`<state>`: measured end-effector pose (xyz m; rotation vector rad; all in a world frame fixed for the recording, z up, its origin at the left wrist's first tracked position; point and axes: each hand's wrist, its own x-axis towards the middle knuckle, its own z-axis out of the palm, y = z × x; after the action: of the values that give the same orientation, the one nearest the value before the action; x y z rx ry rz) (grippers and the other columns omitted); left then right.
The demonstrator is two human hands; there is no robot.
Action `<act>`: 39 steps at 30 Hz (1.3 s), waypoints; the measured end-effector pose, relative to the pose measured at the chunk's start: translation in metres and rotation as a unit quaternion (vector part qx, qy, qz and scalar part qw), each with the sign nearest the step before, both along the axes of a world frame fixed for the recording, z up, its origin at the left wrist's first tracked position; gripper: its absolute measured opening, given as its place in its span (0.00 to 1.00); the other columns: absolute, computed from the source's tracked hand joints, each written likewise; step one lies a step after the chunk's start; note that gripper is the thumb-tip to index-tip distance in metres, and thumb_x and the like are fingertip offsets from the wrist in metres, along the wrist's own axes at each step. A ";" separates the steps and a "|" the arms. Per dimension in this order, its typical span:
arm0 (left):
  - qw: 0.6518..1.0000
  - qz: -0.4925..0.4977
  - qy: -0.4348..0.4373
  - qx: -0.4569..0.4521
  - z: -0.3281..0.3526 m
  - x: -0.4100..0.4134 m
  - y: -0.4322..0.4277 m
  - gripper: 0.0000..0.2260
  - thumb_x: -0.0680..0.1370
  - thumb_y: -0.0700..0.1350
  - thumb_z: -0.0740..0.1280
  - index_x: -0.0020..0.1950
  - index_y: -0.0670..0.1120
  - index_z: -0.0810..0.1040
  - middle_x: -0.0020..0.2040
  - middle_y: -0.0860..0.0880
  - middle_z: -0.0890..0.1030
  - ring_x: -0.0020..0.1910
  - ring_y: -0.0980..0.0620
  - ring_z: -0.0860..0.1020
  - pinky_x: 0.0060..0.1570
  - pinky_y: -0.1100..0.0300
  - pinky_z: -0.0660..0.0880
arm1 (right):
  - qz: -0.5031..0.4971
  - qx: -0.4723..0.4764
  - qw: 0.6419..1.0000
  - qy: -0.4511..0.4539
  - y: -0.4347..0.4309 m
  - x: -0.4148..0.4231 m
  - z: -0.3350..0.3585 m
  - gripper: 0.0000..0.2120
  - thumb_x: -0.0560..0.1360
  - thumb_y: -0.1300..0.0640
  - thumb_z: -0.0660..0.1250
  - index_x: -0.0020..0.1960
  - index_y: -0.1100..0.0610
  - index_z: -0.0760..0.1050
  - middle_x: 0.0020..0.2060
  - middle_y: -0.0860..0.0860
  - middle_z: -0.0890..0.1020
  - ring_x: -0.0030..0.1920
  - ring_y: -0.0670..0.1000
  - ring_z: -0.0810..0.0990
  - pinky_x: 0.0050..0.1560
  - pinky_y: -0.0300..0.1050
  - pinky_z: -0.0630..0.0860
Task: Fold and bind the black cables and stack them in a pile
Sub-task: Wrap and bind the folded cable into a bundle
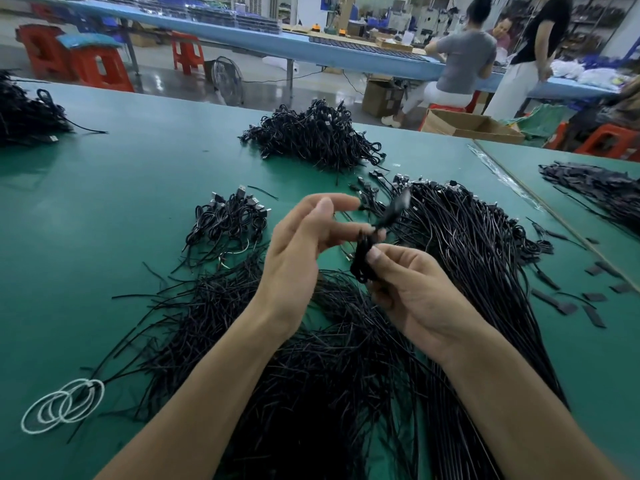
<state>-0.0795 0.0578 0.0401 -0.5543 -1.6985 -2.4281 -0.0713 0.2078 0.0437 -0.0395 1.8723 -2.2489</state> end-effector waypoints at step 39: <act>0.952 0.061 -0.064 -0.294 -0.025 -0.016 -0.013 0.19 0.66 0.53 0.81 0.46 0.51 0.74 0.34 0.56 0.74 0.30 0.59 0.70 0.32 0.64 0.70 | -0.095 0.189 0.966 0.145 0.002 -0.010 -0.024 0.07 0.78 0.59 0.70 0.41 0.55 0.82 0.31 0.42 0.83 0.33 0.37 0.78 0.38 0.28 0.73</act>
<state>-0.0958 0.0444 0.0148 -0.3320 -2.4406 -1.8860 -0.0813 0.2097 0.0200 -0.1408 2.5344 -2.0444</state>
